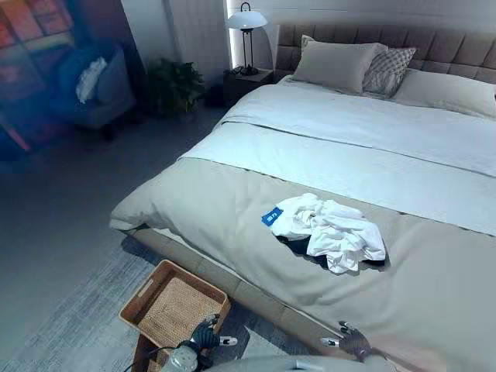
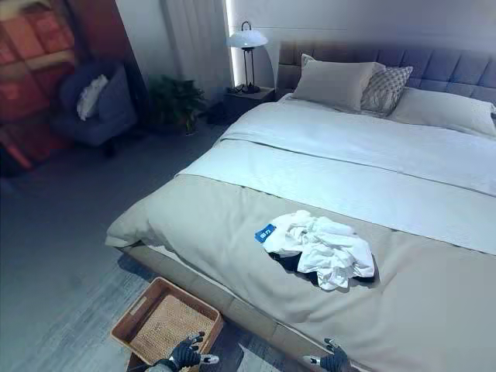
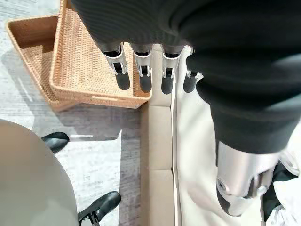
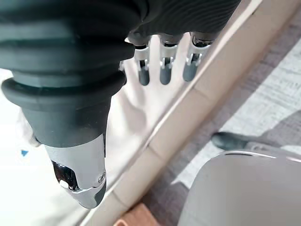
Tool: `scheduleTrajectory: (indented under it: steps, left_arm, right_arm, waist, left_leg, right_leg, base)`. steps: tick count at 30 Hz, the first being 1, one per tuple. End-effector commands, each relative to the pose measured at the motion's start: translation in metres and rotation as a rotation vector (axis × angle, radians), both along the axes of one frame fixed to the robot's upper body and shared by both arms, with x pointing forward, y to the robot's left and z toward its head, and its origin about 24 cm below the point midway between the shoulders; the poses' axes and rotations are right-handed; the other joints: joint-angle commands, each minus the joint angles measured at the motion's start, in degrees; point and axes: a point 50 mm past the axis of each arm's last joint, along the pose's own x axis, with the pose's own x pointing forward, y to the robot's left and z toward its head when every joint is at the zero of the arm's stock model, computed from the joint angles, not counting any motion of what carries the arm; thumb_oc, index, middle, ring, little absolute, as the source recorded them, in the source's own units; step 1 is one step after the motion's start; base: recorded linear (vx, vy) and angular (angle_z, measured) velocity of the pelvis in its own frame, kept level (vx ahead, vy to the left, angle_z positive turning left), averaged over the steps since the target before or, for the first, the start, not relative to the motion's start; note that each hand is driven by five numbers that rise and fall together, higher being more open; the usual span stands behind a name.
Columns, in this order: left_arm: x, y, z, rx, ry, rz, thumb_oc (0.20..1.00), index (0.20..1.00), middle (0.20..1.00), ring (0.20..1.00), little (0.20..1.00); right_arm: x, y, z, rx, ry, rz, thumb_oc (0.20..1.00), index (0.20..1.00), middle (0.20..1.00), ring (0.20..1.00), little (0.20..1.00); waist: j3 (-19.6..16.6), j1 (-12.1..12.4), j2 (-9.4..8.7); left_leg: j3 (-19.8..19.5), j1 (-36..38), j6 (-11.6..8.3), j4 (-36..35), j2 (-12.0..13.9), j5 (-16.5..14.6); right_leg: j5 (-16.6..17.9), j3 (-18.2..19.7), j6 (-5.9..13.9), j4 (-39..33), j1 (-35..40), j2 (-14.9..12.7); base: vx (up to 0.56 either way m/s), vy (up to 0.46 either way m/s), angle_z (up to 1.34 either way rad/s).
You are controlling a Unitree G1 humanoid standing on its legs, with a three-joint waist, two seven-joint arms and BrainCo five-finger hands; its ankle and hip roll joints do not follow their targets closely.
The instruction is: Pick up clothes into the bucket
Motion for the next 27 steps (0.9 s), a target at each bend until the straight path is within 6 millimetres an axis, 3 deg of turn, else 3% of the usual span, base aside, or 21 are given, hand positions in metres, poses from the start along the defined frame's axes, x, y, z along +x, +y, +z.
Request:
scheduleTrajectory:
  steps: [1,11,16,18,19,20,23,24,25,26,27]
  left_arm:
    - [0.001,0.001,-0.002,0.005,0.019,0.010,1.000,1.000,1.000,1.000,1.000]
    - [-0.001,0.004,-0.003,0.013,0.029,0.036,1.000,1.000,1.000,1.000,1.000]
    - [-0.005,0.007,-0.004,0.023,0.053,0.026,1.000,1.000,1.000,1.000,1.000]
    - [-0.005,0.008,-0.004,0.025,0.056,0.027,1.000,1.000,1.000,1.000,1.000]
    - [-0.003,0.009,-0.003,0.028,0.047,0.027,1.000,1.000,1.000,1.000,1.000]
    - [-0.003,0.009,-0.003,0.028,0.047,0.027,1.000,1.000,1.000,1.000,1.000]
    - [0.008,0.010,0.001,0.044,-0.015,0.016,1.000,1.000,1.000,1.000,1.000]
    - [0.008,0.010,0.001,0.044,-0.014,0.016,1.000,1.000,1.000,1.000,1.000]
    - [0.014,0.010,0.004,0.051,-0.046,0.008,1.000,1.000,1.000,1.000,1.000]
    - [0.014,0.010,0.004,0.051,-0.046,0.008,1.000,1.000,1.000,1.000,1.000]
    - [0.020,0.010,0.007,0.058,-0.073,-0.003,1.000,1.000,1.000,1.000,1.000]
  right_arm:
    - [0.019,0.021,0.001,0.041,-0.039,0.059,1.000,1.000,1.000,1.000,1.000]
    - [0.018,0.023,0.000,0.042,-0.034,0.029,1.000,1.000,1.000,1.000,1.000]
    - [0.029,0.027,0.002,0.042,-0.048,0.051,1.000,1.000,1.000,1.000,1.000]
    - [0.046,0.031,0.008,0.059,-0.106,0.063,1.000,1.000,1.000,1.000,1.000]
    - [0.064,0.035,0.017,0.074,-0.195,0.069,1.000,1.000,1.000,1.000,1.000]
    - [0.064,0.035,0.017,0.074,-0.195,0.069,1.000,1.000,1.000,1.000,1.000]
    - [0.128,0.045,0.070,0.057,-0.539,0.212,1.000,1.000,1.000,1.000,1.000]
    - [0.128,0.045,0.070,0.056,-0.539,0.212,1.000,1.000,1.000,1.000,1.000]
    - [0.147,0.036,0.093,-0.003,-0.654,0.244,1.000,1.000,1.000,1.000,1.000]
    - [0.147,0.036,0.093,-0.003,-0.654,0.244,1.000,1.000,1.000,1.000,1.000]
    - [0.173,0.031,0.129,-0.096,-0.816,0.328,1.000,1.000,1.000,1.000,1.000]
  waist:
    - [1.28,-0.72,-4.12]
    - [1.38,-0.62,-4.36]
    - [1.22,-0.21,-4.55]
    - [1.39,0.02,-4.67]
    - [1.70,0.14,-4.72]
    - [1.69,0.14,-4.71]
    - [3.18,0.28,-4.86]
    - [3.18,0.27,-4.83]
    - [4.18,0.34,-4.78]
    - [4.17,0.34,-4.78]
    - [5.48,0.41,-4.74]
  left_leg:
    - [-1.43,-3.11,0.92,3.44,-3.72,-1.33]
    - [-1.64,-3.24,0.98,3.22,-3.66,-1.20]
    - [-1.83,-3.30,0.98,2.92,-3.66,-1.10]
    - [-1.89,-3.52,0.99,2.89,-3.69,-1.00]
    - [-1.98,-3.86,1.04,2.95,-3.76,-0.96]
    - [-1.98,-3.88,1.04,2.96,-3.76,-0.96]
    - [-2.22,-5.47,1.11,3.67,-3.94,-0.82]
    - [-2.23,-5.48,1.11,3.73,-3.94,-0.86]
    - [-2.50,-6.71,1.16,4.16,-4.07,-0.65]
    - [-2.50,-6.72,1.16,4.16,-4.07,-0.66]
    - [-2.89,-8.34,1.21,4.69,-4.34,-0.34]
  right_leg:
    - [-3.07,-0.57,3.53,2.92,2.38,-4.12]
    - [-3.02,-0.59,3.54,2.87,2.29,-4.12]
    - [-3.10,-0.74,3.52,2.87,2.24,-4.07]
    - [-3.13,-0.79,3.52,3.00,2.02,-4.07]
    - [-3.13,-0.80,3.52,3.28,1.56,-4.13]
    - [-3.14,-0.80,3.52,3.29,1.54,-4.13]
    - [-3.15,-0.71,3.53,4.46,-0.10,-4.30]
    - [-3.19,-0.72,3.53,4.51,-0.11,-4.30]
    - [-3.25,-0.89,3.57,5.29,-1.31,-4.43]
    - [-3.25,-0.89,3.57,5.29,-1.32,-4.43]
    - [-3.35,-1.18,3.57,6.51,-3.01,-4.62]
  base:
    - [0.22,0.359,0.35]
    - [0.00,0.000,0.00]
    - [0.01,-0.001,0.00]
    - [0.00,0.000,0.00]
    - [0.00,0.000,0.00]
    - [0.00,0.000,0.00]
    - [-0.03,0.000,-0.01]
    - [-0.07,0.000,-0.02]
    - [-0.05,0.002,0.01]
    - [-0.12,0.004,0.04]
    - [-0.07,0.002,0.05]
